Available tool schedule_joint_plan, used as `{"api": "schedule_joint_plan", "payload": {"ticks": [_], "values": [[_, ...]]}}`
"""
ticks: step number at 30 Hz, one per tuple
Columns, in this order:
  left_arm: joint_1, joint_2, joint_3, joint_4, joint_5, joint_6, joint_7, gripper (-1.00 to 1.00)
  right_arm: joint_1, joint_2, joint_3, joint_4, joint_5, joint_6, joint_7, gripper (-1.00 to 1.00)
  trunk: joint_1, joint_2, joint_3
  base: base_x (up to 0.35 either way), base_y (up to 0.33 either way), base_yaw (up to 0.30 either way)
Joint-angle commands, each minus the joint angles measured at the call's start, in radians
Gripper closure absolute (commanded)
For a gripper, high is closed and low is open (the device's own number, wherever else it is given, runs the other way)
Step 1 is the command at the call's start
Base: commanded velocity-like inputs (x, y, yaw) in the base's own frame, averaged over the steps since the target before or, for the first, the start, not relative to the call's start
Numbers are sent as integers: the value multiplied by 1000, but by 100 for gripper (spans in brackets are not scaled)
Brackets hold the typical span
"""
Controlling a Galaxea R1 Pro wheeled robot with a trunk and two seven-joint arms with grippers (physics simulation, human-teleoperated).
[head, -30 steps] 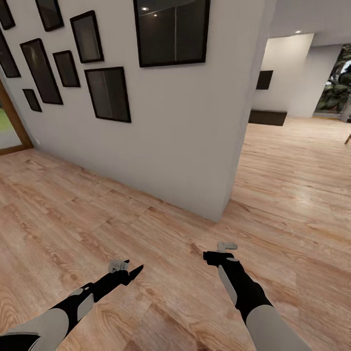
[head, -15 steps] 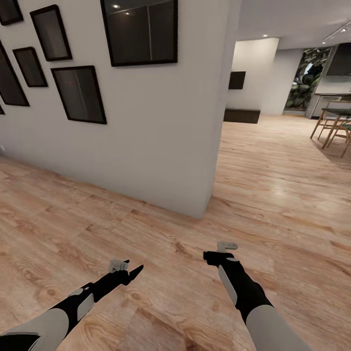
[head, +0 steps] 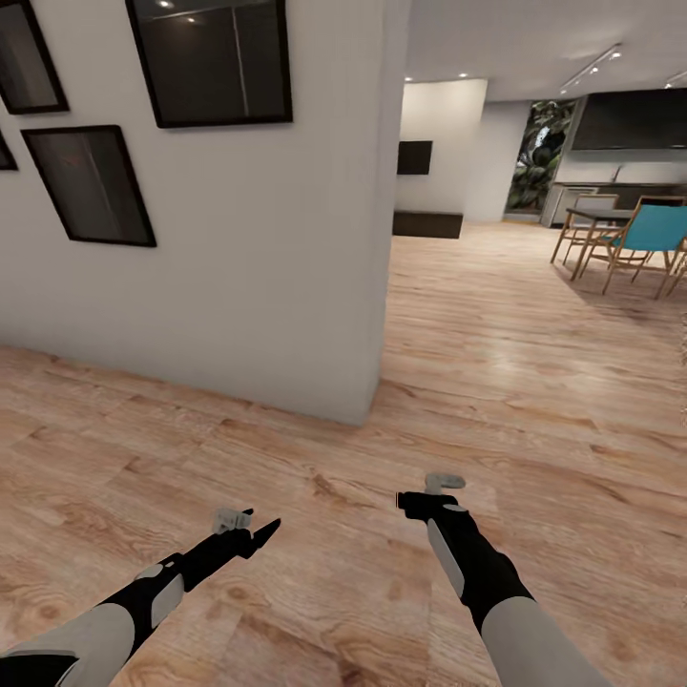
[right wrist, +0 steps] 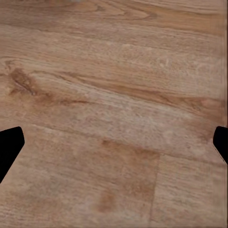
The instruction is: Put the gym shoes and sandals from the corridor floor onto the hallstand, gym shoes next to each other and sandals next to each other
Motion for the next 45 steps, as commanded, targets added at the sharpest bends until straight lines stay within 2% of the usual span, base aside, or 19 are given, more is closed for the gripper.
{"api": "schedule_joint_plan", "payload": {"ticks": [1,22,45], "values": [[0,0,-5,1,6,-4,-3,-100,-1,0,5,-1,-10,4,-9,-100,0,0,-1,0,0,-265],[0,1,-5,1,6,-4,-3,-100,-1,0,5,-1,-10,3,-9,-100,0,0,-1,10,2,-265],[0,0,-5,1,6,-4,-3,-100,-1,-1,5,0,-10,4,-9,-100,0,0,-1,260,186,-265]]}}
